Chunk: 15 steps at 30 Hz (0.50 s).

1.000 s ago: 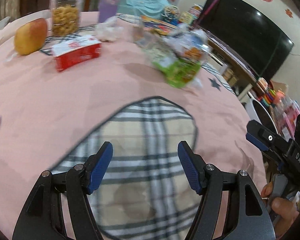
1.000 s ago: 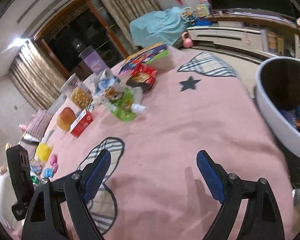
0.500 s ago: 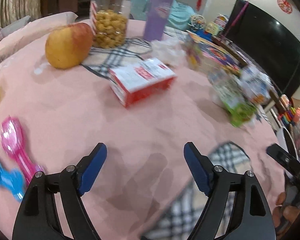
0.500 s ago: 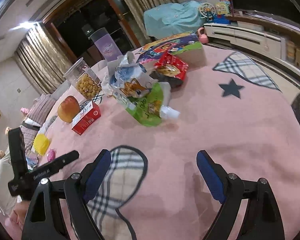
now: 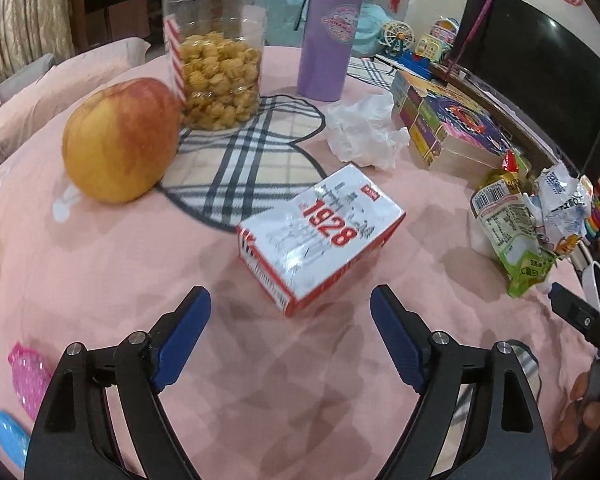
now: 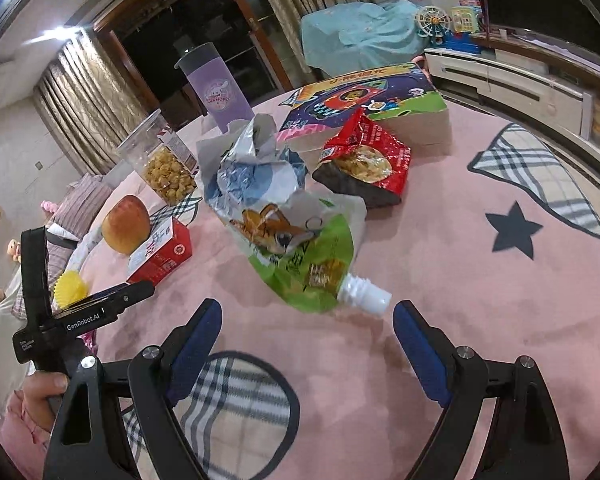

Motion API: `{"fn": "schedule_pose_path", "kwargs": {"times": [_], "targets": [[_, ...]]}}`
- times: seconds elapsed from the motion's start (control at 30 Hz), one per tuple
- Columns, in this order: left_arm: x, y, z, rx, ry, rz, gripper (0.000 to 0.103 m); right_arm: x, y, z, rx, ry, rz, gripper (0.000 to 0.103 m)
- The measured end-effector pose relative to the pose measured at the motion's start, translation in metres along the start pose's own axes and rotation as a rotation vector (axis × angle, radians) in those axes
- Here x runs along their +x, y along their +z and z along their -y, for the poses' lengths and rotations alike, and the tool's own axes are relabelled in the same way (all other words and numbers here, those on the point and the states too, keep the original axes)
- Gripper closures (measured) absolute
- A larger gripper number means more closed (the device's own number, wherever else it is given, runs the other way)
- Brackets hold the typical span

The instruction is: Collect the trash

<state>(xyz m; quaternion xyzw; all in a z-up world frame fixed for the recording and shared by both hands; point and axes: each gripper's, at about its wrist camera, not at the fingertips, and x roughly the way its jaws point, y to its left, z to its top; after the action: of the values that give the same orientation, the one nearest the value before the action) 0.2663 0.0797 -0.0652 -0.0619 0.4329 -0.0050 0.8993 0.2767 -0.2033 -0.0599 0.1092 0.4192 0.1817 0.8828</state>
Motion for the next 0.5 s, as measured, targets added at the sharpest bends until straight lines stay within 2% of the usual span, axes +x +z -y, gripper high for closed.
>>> {"fn": "schedule_pose_path", "kwargs": {"times": [0.3, 0.33, 0.37, 0.4, 0.43, 0.47, 0.5], "targets": [[0.007, 0.007, 0.008, 0.043, -0.02, 0.029, 0.018, 0.014, 0.01, 0.0, -0.036, -0.035, -0.005, 0.015], [0.006, 0.007, 0.009, 0.049, -0.022, 0.035, 0.018, 0.014, 0.01, 0.0, -0.04, -0.04, -0.005, 0.019], [0.005, 0.007, 0.011, 0.059, -0.024, 0.043, 0.02, 0.014, 0.009, 0.0, -0.046, -0.048, -0.003, 0.029], [0.004, 0.006, 0.013, 0.069, -0.027, 0.05, 0.034, 0.015, 0.009, 0.0, -0.05, -0.056, -0.005, 0.037], [0.004, 0.006, 0.014, 0.076, -0.028, 0.049, 0.053, 0.016, 0.009, 0.0, -0.051, -0.064, -0.013, 0.054], [0.005, 0.006, 0.015, 0.081, -0.032, 0.041, 0.062, 0.017, 0.008, 0.001, -0.047, -0.063, -0.026, 0.069], [0.007, 0.005, 0.016, 0.081, -0.042, 0.029, 0.077, 0.017, 0.006, 0.002, -0.039, -0.056, -0.034, 0.074]]}}
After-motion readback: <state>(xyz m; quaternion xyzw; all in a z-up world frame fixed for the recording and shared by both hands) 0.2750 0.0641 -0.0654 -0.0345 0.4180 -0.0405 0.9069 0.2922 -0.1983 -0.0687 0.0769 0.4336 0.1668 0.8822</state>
